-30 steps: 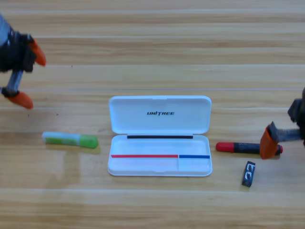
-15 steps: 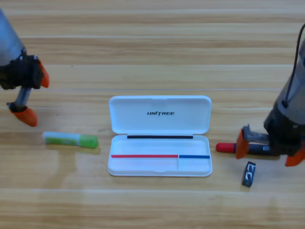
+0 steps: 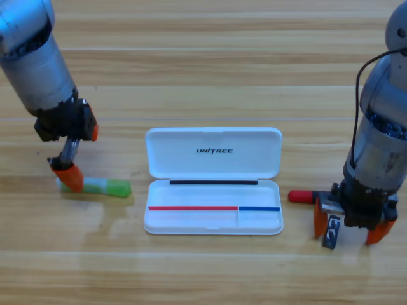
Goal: Clean up eraser and pencils
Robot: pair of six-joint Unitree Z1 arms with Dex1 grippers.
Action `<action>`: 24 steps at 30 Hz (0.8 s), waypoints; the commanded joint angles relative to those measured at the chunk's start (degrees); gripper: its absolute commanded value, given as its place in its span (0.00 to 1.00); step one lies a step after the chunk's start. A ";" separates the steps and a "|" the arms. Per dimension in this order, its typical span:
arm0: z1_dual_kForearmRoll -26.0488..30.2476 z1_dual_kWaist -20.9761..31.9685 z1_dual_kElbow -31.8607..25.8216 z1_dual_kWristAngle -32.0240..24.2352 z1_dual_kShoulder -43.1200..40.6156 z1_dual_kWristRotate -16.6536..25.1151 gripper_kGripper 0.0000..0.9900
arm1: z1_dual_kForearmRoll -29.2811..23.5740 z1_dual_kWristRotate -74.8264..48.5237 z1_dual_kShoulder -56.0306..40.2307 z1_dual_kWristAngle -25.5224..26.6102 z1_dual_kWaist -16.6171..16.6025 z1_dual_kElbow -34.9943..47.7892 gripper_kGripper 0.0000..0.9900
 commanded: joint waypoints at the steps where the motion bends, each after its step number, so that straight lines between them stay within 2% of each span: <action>1: -3.15 -1.19 2.60 -0.73 3.04 -0.72 0.99 | -1.12 0.35 4.62 1.44 -0.19 -0.28 0.44; 8: -6.57 -1.10 5.32 -0.90 3.92 -0.90 0.99 | -1.12 0.35 5.14 1.08 -0.11 -0.45 0.01; 13: -7.63 -1.10 6.20 -1.16 4.36 -0.90 0.99 | 0.20 -2.72 4.18 0.91 -0.02 -1.15 0.00; 16: -8.51 -1.10 6.99 -1.34 4.53 -0.99 0.99 | 6.26 -9.40 2.42 -0.32 1.30 -5.02 0.00; 19: -9.65 -1.10 8.13 -1.34 4.80 -1.16 0.99 | 12.77 -23.47 -0.31 -2.34 2.97 -10.03 0.00; 24: -11.14 -1.10 9.28 -1.34 5.06 -1.43 0.95 | 20.15 -48.69 -4.52 -4.19 5.43 -14.51 0.00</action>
